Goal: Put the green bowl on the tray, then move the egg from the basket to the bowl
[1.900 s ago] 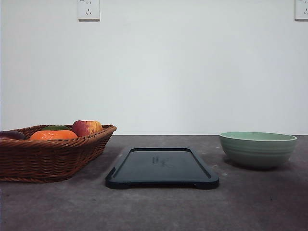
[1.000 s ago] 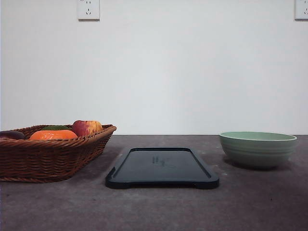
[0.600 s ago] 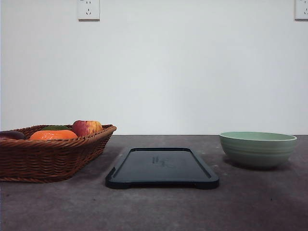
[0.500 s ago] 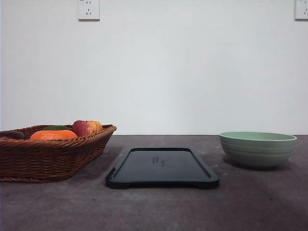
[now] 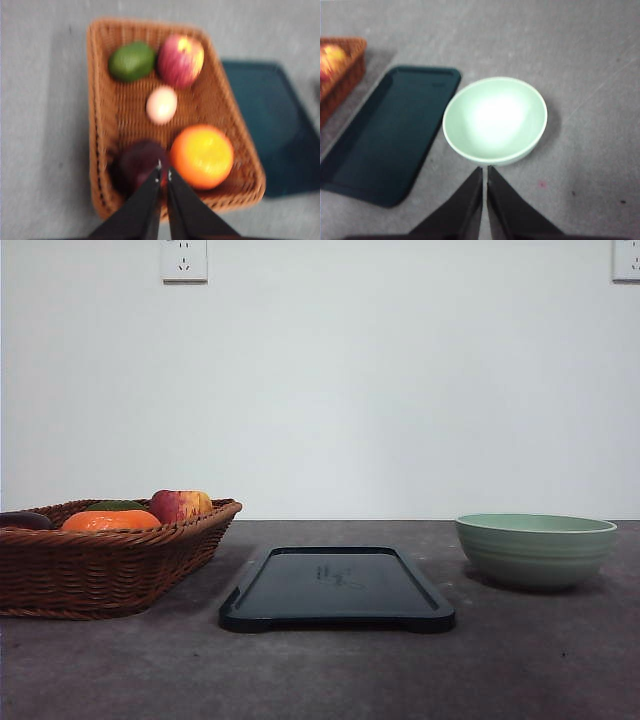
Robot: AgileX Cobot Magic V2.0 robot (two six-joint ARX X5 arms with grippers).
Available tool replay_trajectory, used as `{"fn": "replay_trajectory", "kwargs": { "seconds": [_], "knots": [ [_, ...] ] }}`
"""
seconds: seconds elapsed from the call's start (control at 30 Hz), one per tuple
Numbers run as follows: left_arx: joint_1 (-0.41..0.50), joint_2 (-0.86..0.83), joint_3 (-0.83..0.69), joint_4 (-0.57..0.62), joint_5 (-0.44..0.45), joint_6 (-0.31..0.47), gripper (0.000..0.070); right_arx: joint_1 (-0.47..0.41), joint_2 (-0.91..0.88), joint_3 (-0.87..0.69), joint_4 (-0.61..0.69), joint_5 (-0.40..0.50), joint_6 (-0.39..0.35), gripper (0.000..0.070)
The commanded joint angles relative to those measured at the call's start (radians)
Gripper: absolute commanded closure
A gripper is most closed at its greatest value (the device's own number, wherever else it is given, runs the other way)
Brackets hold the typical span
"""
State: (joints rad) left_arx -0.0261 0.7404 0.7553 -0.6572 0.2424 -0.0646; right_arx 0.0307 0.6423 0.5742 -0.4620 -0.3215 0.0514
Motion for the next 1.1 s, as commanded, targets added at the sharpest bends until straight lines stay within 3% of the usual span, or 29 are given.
{"fn": "replay_trajectory", "kwargs": {
  "seconds": [0.0,0.17,0.3,0.37,0.67,1.07],
  "knots": [
    [0.001,0.012,0.029,0.005,0.006,0.047,0.0691,0.000,0.011,0.017,0.002,-0.004,-0.037,0.0694],
    [0.001,0.015,0.031,0.004,0.006,0.053,0.0664,0.000,0.016,0.017,0.005,-0.004,-0.046,0.0684],
    [0.002,0.015,0.031,0.004,0.006,0.052,0.0428,0.000,0.016,0.017,0.005,-0.004,-0.061,0.0451],
    [0.002,0.015,0.031,0.004,0.006,0.052,0.0358,0.000,0.016,0.017,0.005,-0.002,-0.061,0.0403],
    [0.002,0.015,0.031,0.004,0.006,0.052,0.0349,-0.001,0.085,0.071,-0.048,0.017,0.047,0.0403],
    [0.002,0.015,0.031,0.001,0.006,0.049,0.0350,-0.002,0.457,0.452,-0.375,0.113,0.053,0.0403]
  ]
}}
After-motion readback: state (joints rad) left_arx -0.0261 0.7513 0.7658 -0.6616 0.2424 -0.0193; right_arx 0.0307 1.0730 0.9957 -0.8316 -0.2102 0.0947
